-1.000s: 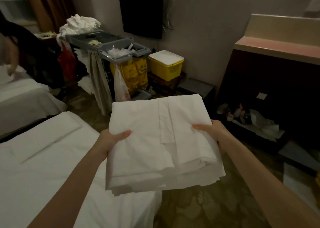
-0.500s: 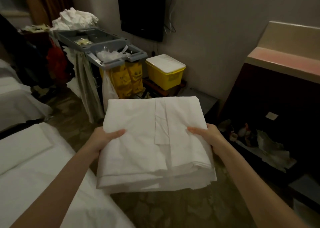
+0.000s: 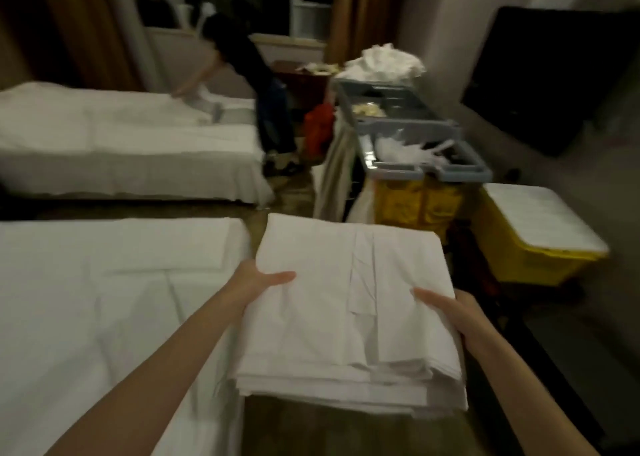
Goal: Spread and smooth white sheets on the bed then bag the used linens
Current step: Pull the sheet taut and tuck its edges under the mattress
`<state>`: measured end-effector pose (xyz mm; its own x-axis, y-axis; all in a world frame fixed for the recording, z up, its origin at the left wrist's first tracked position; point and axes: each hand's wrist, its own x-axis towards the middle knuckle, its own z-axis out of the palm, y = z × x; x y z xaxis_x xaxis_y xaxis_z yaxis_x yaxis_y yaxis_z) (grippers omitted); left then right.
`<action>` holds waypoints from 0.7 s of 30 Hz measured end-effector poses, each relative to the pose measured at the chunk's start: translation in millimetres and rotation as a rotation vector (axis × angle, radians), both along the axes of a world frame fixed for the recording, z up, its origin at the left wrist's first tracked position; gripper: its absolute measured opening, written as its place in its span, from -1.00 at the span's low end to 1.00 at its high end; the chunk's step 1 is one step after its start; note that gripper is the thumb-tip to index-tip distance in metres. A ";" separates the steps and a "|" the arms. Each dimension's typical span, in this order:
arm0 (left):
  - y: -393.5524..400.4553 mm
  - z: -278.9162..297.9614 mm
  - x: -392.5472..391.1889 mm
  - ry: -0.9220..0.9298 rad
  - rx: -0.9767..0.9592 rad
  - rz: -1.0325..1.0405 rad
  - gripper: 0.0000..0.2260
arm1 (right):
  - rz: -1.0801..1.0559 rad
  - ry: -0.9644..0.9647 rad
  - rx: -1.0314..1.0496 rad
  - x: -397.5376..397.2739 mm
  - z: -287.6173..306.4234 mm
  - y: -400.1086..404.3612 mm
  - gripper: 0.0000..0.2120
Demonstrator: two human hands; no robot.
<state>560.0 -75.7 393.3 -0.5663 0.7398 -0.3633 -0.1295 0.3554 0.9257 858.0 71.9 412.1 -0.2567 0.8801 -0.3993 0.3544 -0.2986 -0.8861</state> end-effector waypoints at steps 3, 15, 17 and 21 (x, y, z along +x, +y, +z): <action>5.8 -1.2 -32.1 -0.005 -0.031 0.138 -0.41 | 0.157 0.005 -0.030 -59.8 -3.0 47.9 -0.47; 46.9 -46.9 -209.4 -0.009 -0.059 0.490 -0.56 | 0.517 -0.004 -0.080 -316.1 -46.6 171.0 -0.17; 59.1 -52.3 -243.1 -0.011 -0.059 0.524 -0.53 | 0.536 0.011 -0.106 -352.5 -54.1 187.2 -0.27; 77.8 -58.9 -294.4 -0.023 -0.085 0.580 -0.54 | 0.576 0.005 -0.133 -424.2 -67.8 215.6 -0.37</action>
